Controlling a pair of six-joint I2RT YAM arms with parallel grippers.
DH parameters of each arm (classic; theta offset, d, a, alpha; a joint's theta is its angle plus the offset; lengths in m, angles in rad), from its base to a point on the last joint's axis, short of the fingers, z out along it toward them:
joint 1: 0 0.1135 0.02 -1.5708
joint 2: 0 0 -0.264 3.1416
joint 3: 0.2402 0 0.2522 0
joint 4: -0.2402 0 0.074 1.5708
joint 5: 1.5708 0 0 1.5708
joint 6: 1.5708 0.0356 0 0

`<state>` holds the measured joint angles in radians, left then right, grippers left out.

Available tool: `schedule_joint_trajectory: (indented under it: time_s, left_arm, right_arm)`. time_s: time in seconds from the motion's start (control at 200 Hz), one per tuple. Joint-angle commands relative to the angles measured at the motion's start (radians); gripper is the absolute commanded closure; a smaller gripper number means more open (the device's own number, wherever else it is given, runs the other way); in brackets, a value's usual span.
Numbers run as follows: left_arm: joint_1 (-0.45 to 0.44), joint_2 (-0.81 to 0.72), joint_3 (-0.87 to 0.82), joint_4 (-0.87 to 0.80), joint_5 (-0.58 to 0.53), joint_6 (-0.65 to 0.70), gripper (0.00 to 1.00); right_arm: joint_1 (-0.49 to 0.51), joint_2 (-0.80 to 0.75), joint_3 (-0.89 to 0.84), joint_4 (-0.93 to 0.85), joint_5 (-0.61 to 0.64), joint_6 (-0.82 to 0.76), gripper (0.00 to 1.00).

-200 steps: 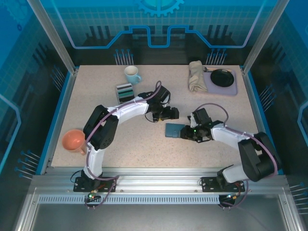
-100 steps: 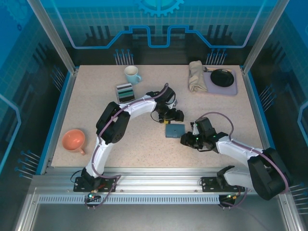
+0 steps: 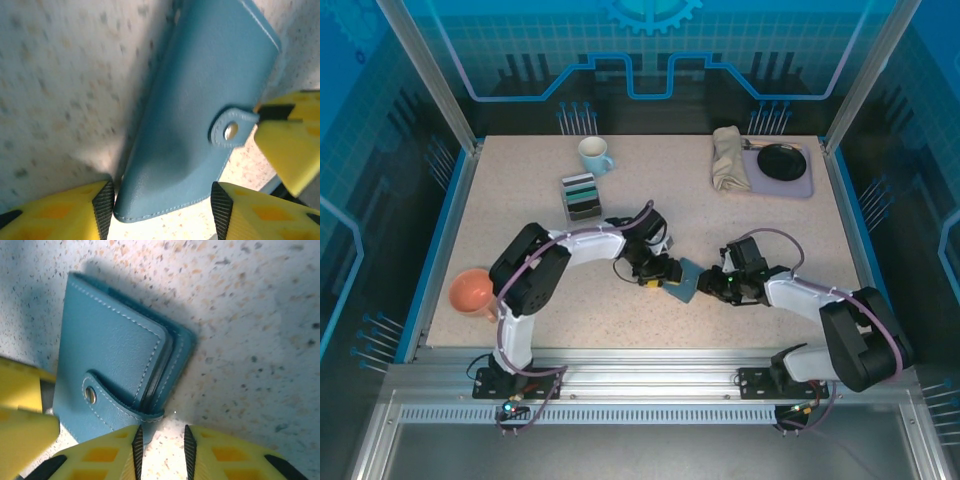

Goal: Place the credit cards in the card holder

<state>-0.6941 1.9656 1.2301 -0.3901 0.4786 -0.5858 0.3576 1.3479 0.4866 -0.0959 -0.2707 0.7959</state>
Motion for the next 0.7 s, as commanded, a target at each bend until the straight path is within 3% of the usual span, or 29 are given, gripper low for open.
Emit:
schedule_joint_trajectory:
  time_s: [0.0, 0.26, 0.695]
  left_arm:
    - [-0.035, -0.086, -0.080, 0.149, 0.043, -0.109, 0.44]
    - [-0.041, -0.078, -0.128, 0.319, 0.039, -0.229, 0.52]
    - [-0.040, -0.066, -0.146, 0.335, 0.039, -0.244, 0.64]
  right_arm:
    - [-0.021, 0.002, 0.038, -0.030, -0.027, -0.047, 0.69]
    - [-0.024, 0.023, 0.064, -0.069, -0.042, -0.096, 0.66]
    - [-0.023, 0.040, 0.086, -0.132, 0.027, -0.103, 0.67]
